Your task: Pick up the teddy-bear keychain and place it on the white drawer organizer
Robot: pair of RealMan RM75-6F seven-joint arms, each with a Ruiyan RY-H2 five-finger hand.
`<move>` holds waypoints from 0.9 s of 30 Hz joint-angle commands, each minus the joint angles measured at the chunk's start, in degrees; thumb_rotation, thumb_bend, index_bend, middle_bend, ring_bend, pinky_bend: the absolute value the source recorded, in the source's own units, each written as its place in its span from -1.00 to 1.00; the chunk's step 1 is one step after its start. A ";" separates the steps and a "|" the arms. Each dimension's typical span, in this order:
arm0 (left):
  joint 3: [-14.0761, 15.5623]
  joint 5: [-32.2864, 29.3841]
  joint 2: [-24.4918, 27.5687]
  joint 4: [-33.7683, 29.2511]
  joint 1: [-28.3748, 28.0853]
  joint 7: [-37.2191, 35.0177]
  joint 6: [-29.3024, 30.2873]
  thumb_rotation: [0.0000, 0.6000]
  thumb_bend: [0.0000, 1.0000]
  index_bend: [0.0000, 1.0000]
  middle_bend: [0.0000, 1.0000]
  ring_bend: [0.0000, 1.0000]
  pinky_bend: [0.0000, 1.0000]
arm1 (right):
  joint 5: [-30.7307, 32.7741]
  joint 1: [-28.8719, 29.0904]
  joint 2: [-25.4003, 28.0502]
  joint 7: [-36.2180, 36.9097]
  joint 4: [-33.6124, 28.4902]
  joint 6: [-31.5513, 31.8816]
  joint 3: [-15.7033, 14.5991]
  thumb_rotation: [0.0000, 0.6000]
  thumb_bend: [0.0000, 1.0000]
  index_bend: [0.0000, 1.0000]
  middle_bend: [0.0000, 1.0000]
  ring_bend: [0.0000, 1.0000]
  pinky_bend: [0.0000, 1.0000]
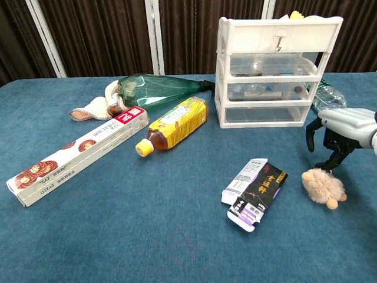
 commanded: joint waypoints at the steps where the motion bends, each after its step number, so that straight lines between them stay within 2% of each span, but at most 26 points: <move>1: 0.04 0.11 0.01 -0.02 0.02 0.00 0.07 1.00 -0.79 -1.00 -1.00 -1.00 -1.00 | 0.67 -0.10 -0.20 -0.77 -0.15 0.36 -0.13 1.00 -0.62 0.02 1.00 1.00 0.76; 27: 0.15 0.45 -0.06 0.10 0.08 -0.32 0.43 1.00 -0.79 -1.00 -1.00 -1.00 -1.00 | 6.11 0.21 -0.37 -5.03 -1.83 1.24 -0.57 1.00 -0.50 0.05 1.00 1.00 0.76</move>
